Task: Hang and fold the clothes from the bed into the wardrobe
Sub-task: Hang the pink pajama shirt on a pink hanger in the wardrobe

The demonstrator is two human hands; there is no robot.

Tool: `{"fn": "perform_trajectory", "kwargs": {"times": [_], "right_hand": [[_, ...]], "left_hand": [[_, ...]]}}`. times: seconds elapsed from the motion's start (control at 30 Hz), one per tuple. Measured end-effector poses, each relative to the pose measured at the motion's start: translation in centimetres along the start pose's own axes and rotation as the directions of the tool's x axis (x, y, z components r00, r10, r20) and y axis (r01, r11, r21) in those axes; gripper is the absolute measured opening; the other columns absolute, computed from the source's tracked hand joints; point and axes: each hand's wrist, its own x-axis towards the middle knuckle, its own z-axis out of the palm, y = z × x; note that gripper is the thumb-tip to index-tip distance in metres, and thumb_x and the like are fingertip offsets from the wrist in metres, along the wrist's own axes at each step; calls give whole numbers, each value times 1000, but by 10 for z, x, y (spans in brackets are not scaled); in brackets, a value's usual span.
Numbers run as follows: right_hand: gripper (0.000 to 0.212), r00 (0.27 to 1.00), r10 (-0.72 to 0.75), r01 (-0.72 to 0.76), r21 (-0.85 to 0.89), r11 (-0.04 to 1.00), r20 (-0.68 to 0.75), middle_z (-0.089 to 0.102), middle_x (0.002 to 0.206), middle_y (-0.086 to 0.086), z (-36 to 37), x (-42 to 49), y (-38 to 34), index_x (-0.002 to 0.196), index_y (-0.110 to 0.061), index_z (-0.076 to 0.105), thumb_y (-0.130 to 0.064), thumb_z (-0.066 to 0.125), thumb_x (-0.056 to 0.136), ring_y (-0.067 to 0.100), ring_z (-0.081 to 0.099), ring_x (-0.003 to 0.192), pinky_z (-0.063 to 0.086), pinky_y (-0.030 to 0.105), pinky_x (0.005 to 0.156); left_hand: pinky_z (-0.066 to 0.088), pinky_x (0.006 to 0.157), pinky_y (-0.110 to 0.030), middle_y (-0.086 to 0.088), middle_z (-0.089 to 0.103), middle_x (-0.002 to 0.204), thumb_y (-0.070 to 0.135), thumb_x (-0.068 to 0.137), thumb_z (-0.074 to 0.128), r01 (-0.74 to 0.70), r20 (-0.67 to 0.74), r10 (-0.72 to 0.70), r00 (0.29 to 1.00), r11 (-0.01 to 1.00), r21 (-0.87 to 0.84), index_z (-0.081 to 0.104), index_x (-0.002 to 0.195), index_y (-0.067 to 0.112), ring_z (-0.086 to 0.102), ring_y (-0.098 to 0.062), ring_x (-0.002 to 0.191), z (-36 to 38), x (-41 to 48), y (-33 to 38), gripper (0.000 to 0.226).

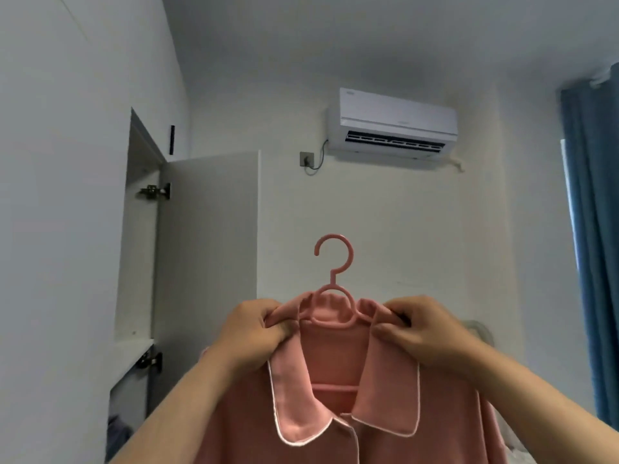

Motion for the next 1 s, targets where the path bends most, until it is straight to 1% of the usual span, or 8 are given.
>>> {"fn": "perform_trajectory", "kwargs": {"times": [0.1,0.23,0.3,0.4,0.6,0.77,0.9,1.0], "right_hand": [[26,999,-50,51,65,997,-19,40,52,-10,39,11,-6,63,-10,53,-23,70,79,4,36,51,28,22,50],[29,997,-74,76,126,989,-22,39,52,-9,81,34,-20,62,-10,51,-34,62,74,4,35,52,28,23,50],[30,995,-94,95,151,984,-12,39,53,-8,101,45,-26,62,-10,49,-36,60,73,4,35,53,27,24,51],[29,995,-99,94,187,978,16,37,53,-9,135,57,-29,60,-12,47,-29,65,76,4,34,53,27,24,51],[22,995,-48,27,242,970,82,46,53,-13,197,69,-22,60,-18,57,-24,68,77,0,39,53,31,22,50],[12,983,-14,-29,233,972,181,61,63,-2,231,79,-10,70,-16,63,-18,69,80,1,45,57,41,28,57],[11,955,-21,-42,207,978,295,63,72,3,257,92,6,72,-17,63,-21,68,81,2,47,59,42,29,59],[9,956,-20,-54,242,969,293,64,70,-2,284,107,18,73,-21,65,-21,69,81,2,50,60,42,25,58]], "left_hand": [[40,56,-25,7,56,58,34,76,70,68,-9,-67,998,997,44,64,70,13,47,-1,54,-20,-15,-25,23],[39,54,-23,12,56,57,29,78,73,95,-61,-90,994,992,88,63,70,22,47,-1,53,-47,-25,-56,14],[39,54,-25,8,57,58,27,77,75,118,-94,-109,990,988,94,63,68,23,47,-2,53,-57,-30,-74,15],[44,57,-30,0,62,65,34,70,73,183,-127,-173,977,981,64,66,68,18,50,-5,56,-63,-38,-104,17],[50,64,-37,4,64,67,45,66,64,286,-129,-278,952,957,43,67,73,23,60,-14,65,-50,-55,-162,23],[49,66,-34,9,62,68,40,78,68,327,-243,-283,928,931,163,62,73,27,58,-9,69,-28,-61,-191,15],[47,71,-36,16,61,72,42,82,66,326,-330,-242,913,918,228,62,78,30,54,-15,77,-7,-60,-222,13],[36,65,-23,22,54,71,37,83,68,293,-377,-161,912,899,325,62,80,30,46,-10,71,3,-55,-251,10]]}}
